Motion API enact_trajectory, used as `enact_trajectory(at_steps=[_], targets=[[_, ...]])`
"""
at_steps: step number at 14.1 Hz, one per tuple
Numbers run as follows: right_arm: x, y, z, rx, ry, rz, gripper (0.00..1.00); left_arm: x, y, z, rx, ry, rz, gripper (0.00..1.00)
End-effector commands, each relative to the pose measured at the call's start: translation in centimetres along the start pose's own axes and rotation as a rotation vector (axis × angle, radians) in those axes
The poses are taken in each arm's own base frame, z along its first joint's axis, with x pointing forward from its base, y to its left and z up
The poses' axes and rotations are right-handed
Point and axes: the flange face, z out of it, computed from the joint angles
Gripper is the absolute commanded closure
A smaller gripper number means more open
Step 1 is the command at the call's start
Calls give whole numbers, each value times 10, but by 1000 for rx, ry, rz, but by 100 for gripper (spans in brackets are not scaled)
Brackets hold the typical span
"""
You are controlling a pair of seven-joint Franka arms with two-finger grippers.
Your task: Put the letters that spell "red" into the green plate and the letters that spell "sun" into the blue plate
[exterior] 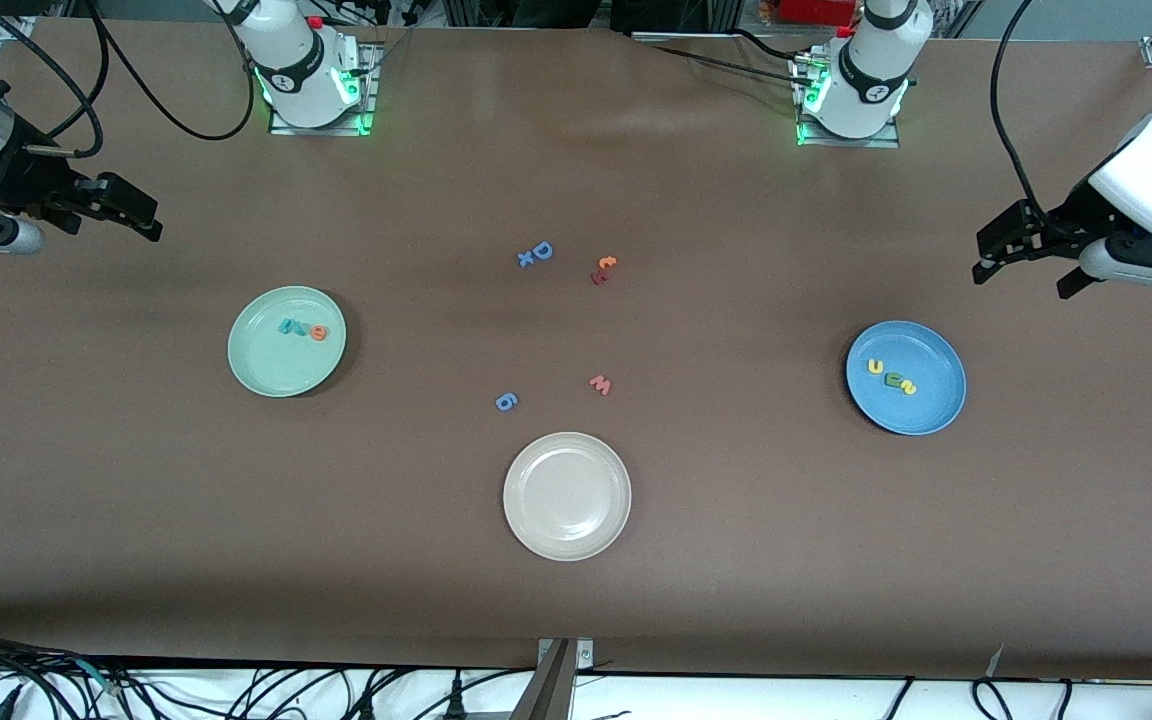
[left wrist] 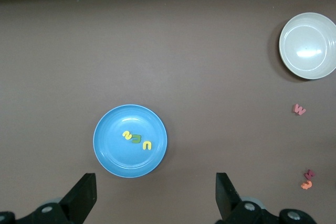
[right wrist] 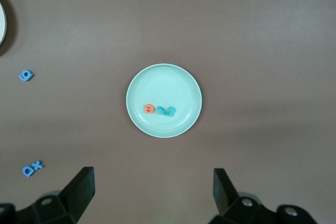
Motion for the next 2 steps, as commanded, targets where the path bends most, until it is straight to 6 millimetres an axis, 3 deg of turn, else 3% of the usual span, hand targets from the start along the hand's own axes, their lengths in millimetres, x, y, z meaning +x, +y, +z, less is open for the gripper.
enact_trajectory(at_steps=[1, 2], targets=[[2, 2, -6, -12, -3, -15, 0, 11, -12, -5, 27, -14, -30, 0], [2, 2, -5, -12, -5, -15, 0, 10, -12, -4, 33, -17, -28, 0]])
